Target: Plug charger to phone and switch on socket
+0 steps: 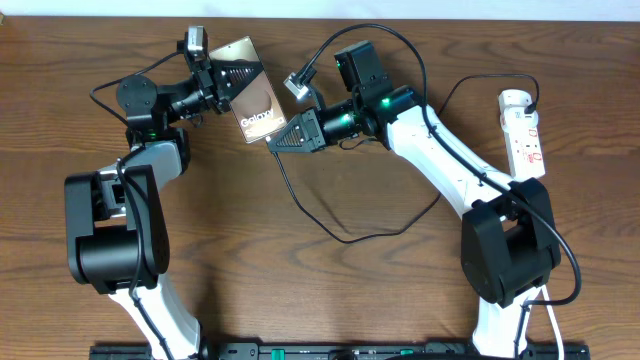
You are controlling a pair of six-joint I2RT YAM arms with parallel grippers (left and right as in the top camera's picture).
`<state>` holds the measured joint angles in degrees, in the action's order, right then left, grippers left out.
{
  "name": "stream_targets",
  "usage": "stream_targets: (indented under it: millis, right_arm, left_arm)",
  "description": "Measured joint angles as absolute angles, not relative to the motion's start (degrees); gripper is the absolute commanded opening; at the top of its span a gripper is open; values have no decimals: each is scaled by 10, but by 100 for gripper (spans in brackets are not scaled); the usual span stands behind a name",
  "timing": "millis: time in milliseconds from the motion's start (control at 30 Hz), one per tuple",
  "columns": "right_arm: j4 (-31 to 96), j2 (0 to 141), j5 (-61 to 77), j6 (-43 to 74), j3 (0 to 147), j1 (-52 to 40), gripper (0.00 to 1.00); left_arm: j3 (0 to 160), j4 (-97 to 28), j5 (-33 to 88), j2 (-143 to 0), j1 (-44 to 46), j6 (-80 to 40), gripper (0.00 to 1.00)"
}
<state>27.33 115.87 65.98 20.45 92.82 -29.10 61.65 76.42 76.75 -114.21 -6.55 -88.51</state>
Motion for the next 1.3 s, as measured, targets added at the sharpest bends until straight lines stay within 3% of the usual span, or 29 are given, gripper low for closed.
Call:
stream_targets:
  millis: [1300]
  right_arm:
    - [259,1159,670,219,926,-286,1]
  left_arm:
    - [616,764,766,-1142,-66,-885,7]
